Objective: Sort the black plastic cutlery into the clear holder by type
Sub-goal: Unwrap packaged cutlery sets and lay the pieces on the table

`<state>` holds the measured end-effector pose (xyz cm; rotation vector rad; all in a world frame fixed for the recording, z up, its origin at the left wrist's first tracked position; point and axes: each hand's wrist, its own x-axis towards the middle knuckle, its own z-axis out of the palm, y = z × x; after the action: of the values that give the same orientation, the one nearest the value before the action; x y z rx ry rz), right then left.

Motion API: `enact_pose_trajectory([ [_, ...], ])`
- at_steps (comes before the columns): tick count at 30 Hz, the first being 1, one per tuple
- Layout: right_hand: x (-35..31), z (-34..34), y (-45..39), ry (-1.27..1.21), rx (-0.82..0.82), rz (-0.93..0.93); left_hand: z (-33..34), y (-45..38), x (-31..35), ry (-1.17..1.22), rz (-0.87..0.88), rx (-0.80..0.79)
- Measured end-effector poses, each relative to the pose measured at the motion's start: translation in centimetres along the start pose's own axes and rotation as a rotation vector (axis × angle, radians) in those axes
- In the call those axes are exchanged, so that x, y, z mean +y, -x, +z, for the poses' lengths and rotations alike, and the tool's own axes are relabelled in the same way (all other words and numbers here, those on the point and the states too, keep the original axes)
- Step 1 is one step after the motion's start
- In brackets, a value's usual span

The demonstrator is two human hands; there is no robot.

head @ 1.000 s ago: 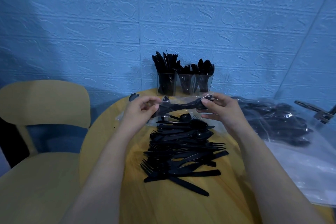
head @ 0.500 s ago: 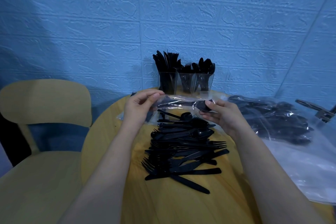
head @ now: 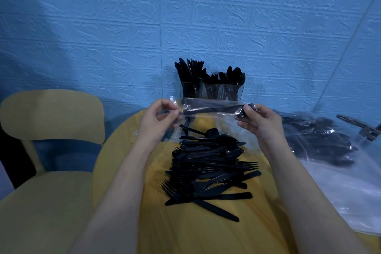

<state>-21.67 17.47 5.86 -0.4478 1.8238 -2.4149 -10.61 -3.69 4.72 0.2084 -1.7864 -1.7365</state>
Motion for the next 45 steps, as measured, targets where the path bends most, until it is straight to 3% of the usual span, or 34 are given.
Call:
enact_pose_trajectory([
  [10,0.1,0.2,0.2,0.082,0.001,-0.102,0.1,-0.2,-0.6,-0.157,-0.03,-0.02],
  [23,0.3,0.2,0.3,0.153,-0.117,-0.107,0.0,-0.3,-0.3,0.001,-0.123,-0.033],
  [30,0.4,-2.1,-1.1,0.025,0.224,-0.104,-1.3,-0.6,-0.3,0.175,-0.23,0.07],
  [34,0.5,-3.3,-1.8,-0.105,0.529,-0.14,-1.7,-0.7,-0.3,0.153,-0.296,0.128],
  [36,0.4,-3.7,-2.0,-0.151,0.606,-0.159,-1.7,-0.8,-0.3,0.063,-0.313,0.104],
  [41,0.9,-2.0,-1.4,-0.033,0.315,-0.082,0.0,0.4,0.1,-0.287,-0.296,-0.255],
  [45,1.0,-0.5,-0.7,0.051,0.144,-0.068,0.2,0.8,-0.3,-0.517,-0.302,-0.419],
])
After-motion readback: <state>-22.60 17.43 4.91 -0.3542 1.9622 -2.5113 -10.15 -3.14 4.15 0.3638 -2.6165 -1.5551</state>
